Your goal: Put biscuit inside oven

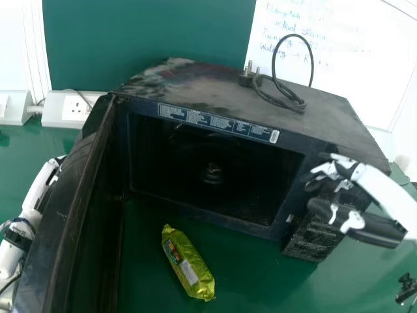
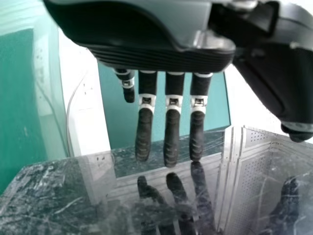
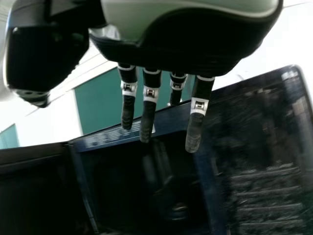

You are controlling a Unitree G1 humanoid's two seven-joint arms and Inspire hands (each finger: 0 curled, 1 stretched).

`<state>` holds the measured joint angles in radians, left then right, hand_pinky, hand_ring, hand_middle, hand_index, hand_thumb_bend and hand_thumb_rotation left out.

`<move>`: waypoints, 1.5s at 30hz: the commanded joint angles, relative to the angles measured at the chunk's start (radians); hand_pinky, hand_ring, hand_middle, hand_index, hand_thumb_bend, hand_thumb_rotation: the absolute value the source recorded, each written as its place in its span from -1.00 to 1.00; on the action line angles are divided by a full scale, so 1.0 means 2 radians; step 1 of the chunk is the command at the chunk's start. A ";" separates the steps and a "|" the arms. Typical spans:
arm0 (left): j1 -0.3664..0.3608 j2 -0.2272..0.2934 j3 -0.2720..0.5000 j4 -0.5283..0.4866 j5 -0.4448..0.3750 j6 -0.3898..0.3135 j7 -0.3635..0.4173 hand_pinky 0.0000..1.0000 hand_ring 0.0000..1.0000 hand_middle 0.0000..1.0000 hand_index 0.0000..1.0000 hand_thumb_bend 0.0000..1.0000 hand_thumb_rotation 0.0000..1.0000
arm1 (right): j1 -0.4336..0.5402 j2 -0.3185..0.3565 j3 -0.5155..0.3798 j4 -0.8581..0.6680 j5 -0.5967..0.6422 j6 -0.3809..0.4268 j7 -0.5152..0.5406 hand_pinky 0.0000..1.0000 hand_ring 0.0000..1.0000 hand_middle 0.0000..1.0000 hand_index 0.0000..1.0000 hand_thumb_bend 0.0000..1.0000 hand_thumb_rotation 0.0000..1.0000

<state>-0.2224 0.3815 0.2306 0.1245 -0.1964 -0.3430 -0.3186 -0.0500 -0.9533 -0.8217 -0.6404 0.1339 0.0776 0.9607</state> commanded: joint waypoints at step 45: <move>-0.015 -0.017 -0.012 0.041 0.008 -0.059 -0.006 -0.41 -0.28 -0.10 -0.03 0.02 -0.89 | -0.129 -0.157 0.411 -0.170 -0.226 0.291 -0.034 0.42 0.68 0.74 0.82 0.87 0.48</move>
<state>-0.2491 0.3560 0.2163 0.2099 -0.1886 -0.4544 -0.3292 -0.3020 -1.2906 -0.0549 -0.9544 -0.2782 0.6182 0.9136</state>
